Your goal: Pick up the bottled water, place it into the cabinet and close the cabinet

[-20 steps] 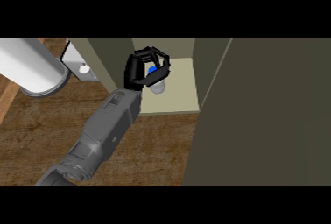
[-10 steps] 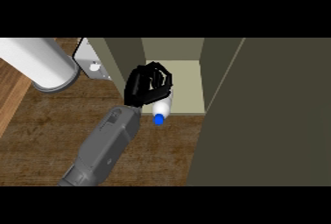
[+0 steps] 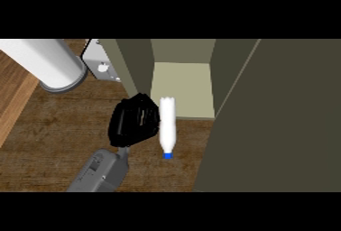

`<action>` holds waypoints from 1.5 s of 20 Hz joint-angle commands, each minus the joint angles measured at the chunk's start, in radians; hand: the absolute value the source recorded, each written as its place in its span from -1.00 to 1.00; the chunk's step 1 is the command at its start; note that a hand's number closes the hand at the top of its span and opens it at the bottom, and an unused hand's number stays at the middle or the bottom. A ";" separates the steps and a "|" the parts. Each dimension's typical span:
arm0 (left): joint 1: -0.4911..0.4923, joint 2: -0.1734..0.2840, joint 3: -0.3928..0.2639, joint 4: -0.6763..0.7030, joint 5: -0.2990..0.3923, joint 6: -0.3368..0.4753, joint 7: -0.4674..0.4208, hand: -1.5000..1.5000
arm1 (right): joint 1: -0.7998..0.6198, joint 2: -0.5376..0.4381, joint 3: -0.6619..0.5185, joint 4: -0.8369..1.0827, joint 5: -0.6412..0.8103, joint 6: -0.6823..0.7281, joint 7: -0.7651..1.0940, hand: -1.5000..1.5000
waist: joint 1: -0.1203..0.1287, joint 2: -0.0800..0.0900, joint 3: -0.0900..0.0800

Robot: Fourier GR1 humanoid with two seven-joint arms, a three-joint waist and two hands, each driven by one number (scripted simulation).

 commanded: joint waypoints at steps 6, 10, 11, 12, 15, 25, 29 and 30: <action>0.400 0.131 -0.083 -0.452 0.020 0.004 0.068 1.00 | -0.118 -0.016 0.105 -0.095 -0.037 0.131 0.128 1.00 | 0.011 0.009 -0.001; 0.519 0.210 -0.053 -0.575 0.031 -0.018 0.051 1.00 | -0.169 0.039 0.190 -0.085 -0.014 0.154 0.164 1.00 | -0.001 0.009 -0.002; 0.535 0.217 -0.038 -0.560 0.027 -0.024 0.029 1.00 | -0.194 0.050 0.170 -0.106 -0.030 0.158 0.207 1.00 | -0.006 0.012 -0.003; 0.609 0.226 -0.072 -0.695 0.019 0.010 0.050 1.00 | -0.172 0.032 0.159 -0.118 -0.029 0.149 0.221 1.00 | 0.002 0.007 -0.002; 0.693 0.296 -0.022 -0.725 0.047 -0.059 0.008 1.00 | -0.290 0.127 0.143 -0.061 -0.005 0.135 0.294 1.00 | 0.007 0.010 -0.004; 0.941 0.404 0.084 -0.901 0.141 -0.164 -0.030 1.00 | -0.634 0.462 0.039 0.147 0.081 0.094 0.550 1.00 | -0.004 0.012 -0.003; 0.972 0.429 0.187 -0.909 0.213 -0.204 -0.028 1.00 | -0.750 0.544 -0.126 0.269 0.004 0.141 0.602 1.00 | -0.011 0.018 -0.001; 1.019 0.431 0.190 -0.812 0.201 -0.289 -0.105 1.00 | -0.764 0.546 -0.112 0.342 0.020 0.091 0.545 1.00 | -0.003 0.018 -0.002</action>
